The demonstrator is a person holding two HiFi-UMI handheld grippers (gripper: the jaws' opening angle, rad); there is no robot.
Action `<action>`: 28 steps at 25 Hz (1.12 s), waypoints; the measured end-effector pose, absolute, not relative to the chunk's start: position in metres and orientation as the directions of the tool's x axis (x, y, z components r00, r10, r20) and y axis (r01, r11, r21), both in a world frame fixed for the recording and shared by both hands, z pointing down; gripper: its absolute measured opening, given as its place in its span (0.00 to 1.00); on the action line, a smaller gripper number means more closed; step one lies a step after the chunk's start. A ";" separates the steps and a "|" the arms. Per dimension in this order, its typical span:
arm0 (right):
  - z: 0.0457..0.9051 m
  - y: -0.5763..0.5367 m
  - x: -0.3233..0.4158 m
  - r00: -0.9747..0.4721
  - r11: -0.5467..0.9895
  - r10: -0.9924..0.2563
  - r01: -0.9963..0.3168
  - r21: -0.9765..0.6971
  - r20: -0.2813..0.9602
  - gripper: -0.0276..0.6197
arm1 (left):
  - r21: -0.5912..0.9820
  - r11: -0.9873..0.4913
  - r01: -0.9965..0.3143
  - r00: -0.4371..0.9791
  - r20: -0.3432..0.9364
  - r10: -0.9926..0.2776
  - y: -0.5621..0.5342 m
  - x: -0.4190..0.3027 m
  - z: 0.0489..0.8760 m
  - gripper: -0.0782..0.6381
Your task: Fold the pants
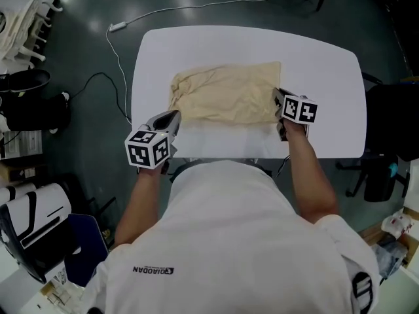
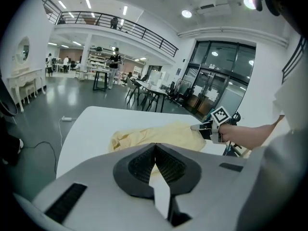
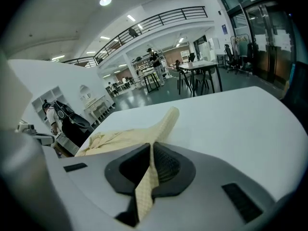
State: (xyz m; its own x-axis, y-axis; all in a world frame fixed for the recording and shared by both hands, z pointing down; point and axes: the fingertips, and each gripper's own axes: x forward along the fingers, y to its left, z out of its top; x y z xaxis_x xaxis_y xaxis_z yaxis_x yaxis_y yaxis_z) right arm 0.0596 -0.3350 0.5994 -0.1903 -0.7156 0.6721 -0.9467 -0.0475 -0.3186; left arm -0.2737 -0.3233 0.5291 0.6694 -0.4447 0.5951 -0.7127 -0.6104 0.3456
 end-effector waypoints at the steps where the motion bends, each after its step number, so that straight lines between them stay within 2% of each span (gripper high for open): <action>1: 0.590 -0.337 0.052 -0.187 -0.037 -0.723 -0.951 -0.307 0.666 0.10 | 0.348 -0.614 -0.708 0.674 0.592 -0.441 -0.326 -0.279 0.530 0.15; 14: 0.490 -0.378 -0.070 -0.255 0.103 -0.790 -0.951 -0.290 0.557 0.10 | 0.369 -0.648 -0.666 0.719 0.551 -0.424 -0.353 -0.340 0.531 0.15; 21: 0.478 -0.397 -0.137 -0.317 0.193 -0.769 -0.943 -0.272 0.555 0.10 | 0.385 -0.634 -0.670 0.722 0.537 -0.437 -0.353 -0.361 0.533 0.15; 28: 0.506 -0.410 -0.209 -0.368 0.270 -0.720 -0.929 -0.251 0.588 0.10 | 0.376 -0.617 -0.692 0.707 0.529 -0.470 -0.356 -0.395 0.536 0.15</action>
